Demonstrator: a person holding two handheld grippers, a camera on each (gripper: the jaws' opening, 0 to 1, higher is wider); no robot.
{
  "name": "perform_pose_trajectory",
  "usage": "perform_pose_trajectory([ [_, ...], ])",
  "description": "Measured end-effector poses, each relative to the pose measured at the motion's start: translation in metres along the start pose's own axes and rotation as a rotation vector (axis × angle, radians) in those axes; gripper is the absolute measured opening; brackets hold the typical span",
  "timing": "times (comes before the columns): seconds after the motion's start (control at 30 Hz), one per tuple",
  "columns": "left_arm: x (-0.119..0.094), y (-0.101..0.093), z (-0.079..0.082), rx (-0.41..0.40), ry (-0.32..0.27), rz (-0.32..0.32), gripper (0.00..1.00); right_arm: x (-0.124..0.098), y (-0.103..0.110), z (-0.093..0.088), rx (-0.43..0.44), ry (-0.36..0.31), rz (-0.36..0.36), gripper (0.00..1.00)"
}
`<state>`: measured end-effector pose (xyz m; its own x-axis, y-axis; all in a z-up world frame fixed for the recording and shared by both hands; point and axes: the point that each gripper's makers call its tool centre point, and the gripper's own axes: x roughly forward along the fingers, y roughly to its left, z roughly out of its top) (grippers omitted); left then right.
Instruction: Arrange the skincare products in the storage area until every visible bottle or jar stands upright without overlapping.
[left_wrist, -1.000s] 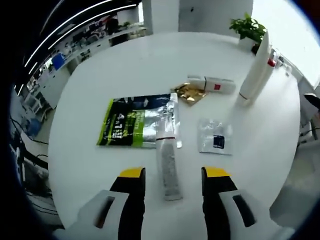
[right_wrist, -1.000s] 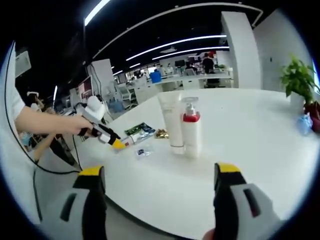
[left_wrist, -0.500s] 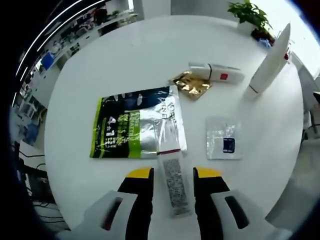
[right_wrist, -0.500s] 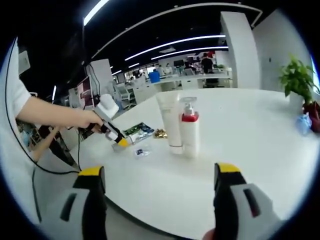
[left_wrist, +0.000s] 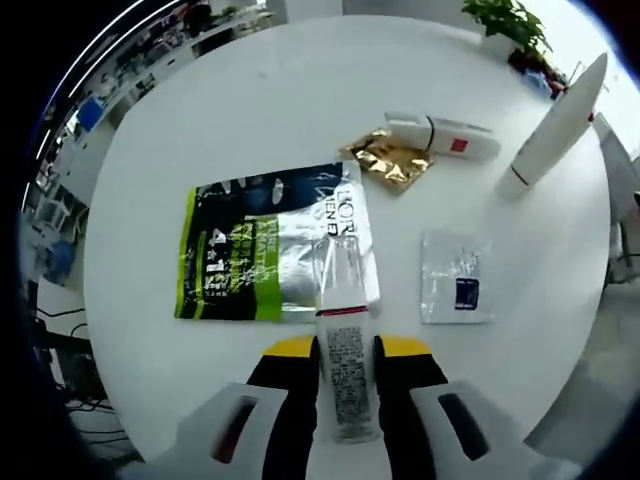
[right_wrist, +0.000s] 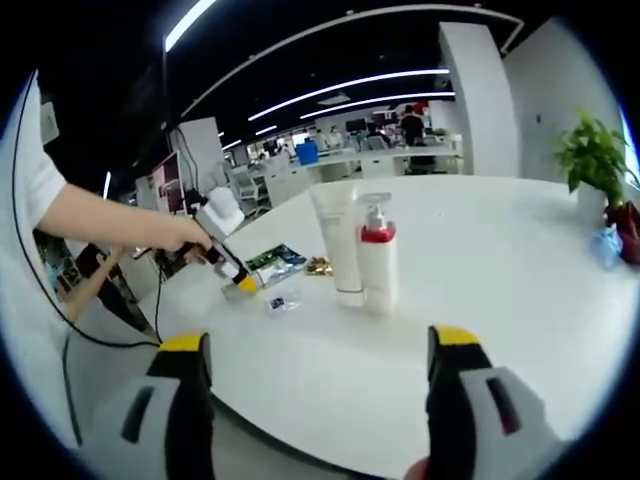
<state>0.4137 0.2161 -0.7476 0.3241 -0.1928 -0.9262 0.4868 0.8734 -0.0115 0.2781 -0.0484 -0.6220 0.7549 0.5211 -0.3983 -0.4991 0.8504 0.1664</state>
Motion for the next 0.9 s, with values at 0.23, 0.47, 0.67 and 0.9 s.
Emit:
perform_pose_trajectory([
  [0.23, -0.003, 0.000, 0.000, -0.055, -0.024, -0.013, 0.17, 0.001, 0.001, -0.001, -0.006, 0.008, 0.005, 0.89],
  [0.47, -0.015, -0.010, -0.005, -0.076, -0.056, -0.033, 0.17, 0.001, 0.002, -0.002, -0.013, 0.013, 0.011, 0.89],
  [0.67, -0.024, -0.018, -0.008, -0.118, -0.107, -0.066, 0.17, 0.002, 0.003, -0.003, -0.020, 0.020, 0.017, 0.88],
  [0.9, -0.039, -0.035, -0.009, -0.121, -0.181, -0.111, 0.17, 0.002, 0.006, -0.004, -0.023, 0.025, 0.031, 0.88],
])
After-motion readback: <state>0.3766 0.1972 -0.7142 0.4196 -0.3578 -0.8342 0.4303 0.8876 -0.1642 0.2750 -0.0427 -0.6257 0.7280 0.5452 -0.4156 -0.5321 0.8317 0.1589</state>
